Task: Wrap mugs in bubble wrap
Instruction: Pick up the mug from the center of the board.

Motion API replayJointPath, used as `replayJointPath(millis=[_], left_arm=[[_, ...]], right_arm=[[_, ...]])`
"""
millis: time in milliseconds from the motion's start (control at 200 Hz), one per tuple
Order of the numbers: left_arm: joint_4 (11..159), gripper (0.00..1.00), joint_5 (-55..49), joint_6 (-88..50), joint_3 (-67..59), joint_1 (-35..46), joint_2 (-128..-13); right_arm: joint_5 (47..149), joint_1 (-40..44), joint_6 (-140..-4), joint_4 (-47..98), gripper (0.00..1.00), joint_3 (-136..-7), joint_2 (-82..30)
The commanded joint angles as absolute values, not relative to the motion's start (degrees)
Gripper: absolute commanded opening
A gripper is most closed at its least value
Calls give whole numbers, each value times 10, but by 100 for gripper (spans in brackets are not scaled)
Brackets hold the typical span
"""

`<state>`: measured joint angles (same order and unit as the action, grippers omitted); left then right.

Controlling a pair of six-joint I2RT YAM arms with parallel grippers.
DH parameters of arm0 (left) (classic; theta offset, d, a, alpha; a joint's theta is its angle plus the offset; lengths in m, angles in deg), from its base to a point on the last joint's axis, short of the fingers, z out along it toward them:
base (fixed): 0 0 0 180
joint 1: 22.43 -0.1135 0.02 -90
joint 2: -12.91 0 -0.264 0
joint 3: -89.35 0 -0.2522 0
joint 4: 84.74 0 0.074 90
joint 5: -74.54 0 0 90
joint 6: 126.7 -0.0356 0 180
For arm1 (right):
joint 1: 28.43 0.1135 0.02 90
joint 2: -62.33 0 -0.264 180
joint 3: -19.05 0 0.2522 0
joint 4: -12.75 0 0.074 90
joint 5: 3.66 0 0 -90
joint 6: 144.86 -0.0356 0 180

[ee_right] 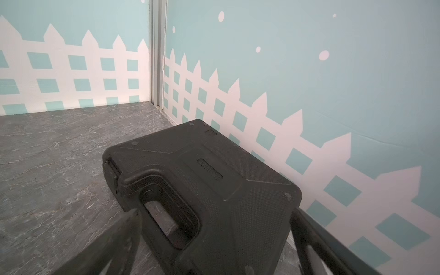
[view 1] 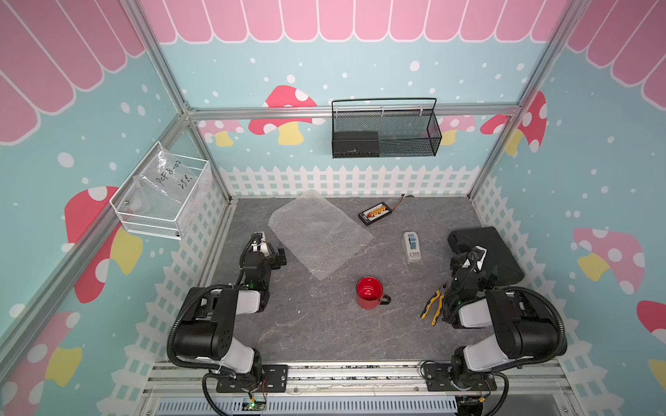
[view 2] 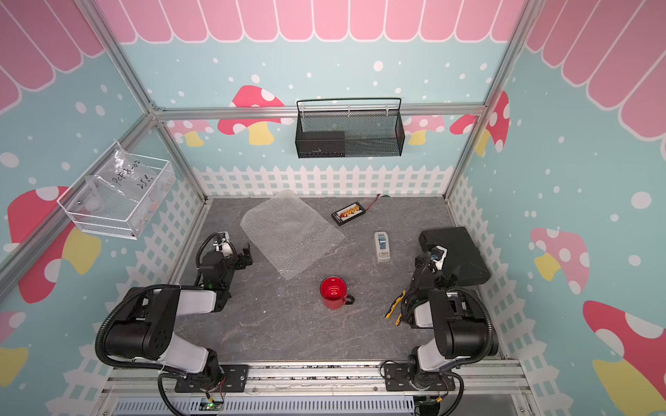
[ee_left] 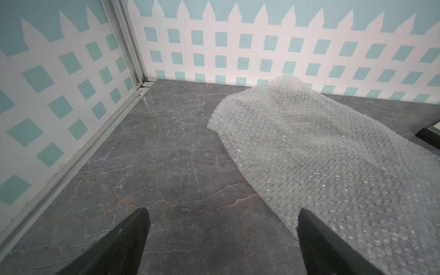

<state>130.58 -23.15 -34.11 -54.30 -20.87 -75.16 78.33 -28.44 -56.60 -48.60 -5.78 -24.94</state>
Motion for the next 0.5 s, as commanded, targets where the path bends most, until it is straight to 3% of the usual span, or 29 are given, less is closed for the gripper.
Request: replayJointPath(millis=[0,495], left_arm=[[1307,99,-224,-345,-537,-211,-752],[1307,99,-216,-341,-538,-216,-752]], right_arm=[[780,-283,-562,-499,99,-59,-251],[781,-283,-561,-497,100,-60,-252]])
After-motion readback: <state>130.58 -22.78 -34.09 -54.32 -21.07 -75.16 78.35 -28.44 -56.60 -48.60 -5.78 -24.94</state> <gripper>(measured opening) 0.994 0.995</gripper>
